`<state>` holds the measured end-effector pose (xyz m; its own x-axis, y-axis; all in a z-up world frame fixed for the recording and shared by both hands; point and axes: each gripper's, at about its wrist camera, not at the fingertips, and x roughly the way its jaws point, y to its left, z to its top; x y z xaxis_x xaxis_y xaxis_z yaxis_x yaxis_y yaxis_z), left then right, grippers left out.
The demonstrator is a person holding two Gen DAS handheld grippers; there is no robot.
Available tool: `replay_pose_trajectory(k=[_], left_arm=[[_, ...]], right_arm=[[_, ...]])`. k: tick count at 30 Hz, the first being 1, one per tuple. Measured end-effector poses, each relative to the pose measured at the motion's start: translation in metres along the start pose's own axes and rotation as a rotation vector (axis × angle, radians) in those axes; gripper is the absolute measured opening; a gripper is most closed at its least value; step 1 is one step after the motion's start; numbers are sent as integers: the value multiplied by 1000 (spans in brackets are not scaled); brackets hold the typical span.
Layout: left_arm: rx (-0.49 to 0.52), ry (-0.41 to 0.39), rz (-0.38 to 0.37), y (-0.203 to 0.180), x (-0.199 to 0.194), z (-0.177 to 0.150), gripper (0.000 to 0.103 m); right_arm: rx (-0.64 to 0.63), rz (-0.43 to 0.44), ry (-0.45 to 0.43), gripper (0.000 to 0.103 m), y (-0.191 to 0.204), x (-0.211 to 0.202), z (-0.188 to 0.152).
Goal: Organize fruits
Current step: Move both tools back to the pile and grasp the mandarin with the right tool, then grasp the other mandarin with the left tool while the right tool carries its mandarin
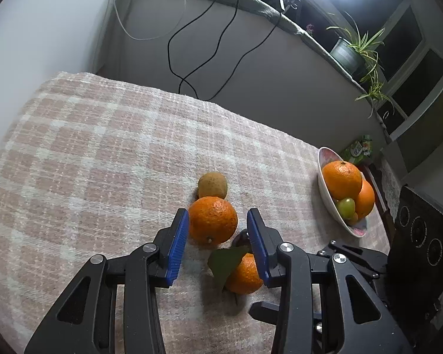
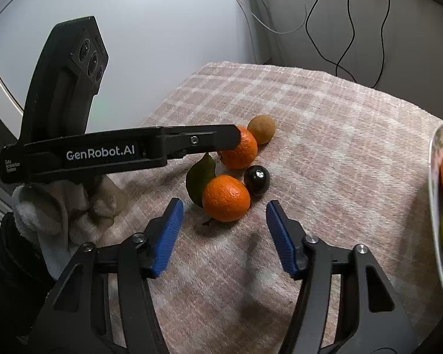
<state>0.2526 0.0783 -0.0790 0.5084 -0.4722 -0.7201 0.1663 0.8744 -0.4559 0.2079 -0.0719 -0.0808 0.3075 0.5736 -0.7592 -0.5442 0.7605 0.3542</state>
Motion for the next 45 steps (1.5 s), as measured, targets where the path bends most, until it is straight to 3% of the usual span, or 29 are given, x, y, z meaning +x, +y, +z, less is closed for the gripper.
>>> replay_pose_trajectory(k=[11,16,32,45], left_arm=[[-15,1,-13,6,3,3,39],[-15,9,1,9,5,2,37],[-36,-32,-4,14,-6,-6,35],[-18,-77,-22,-7,-26,-11,35]], right_arm=[[37,24,30,59,-3,21,8],[53,33,38,40,-5,24,8],[39,26,10,39,0,9,-3],[60,39,-63,39,-9,-46,-23]])
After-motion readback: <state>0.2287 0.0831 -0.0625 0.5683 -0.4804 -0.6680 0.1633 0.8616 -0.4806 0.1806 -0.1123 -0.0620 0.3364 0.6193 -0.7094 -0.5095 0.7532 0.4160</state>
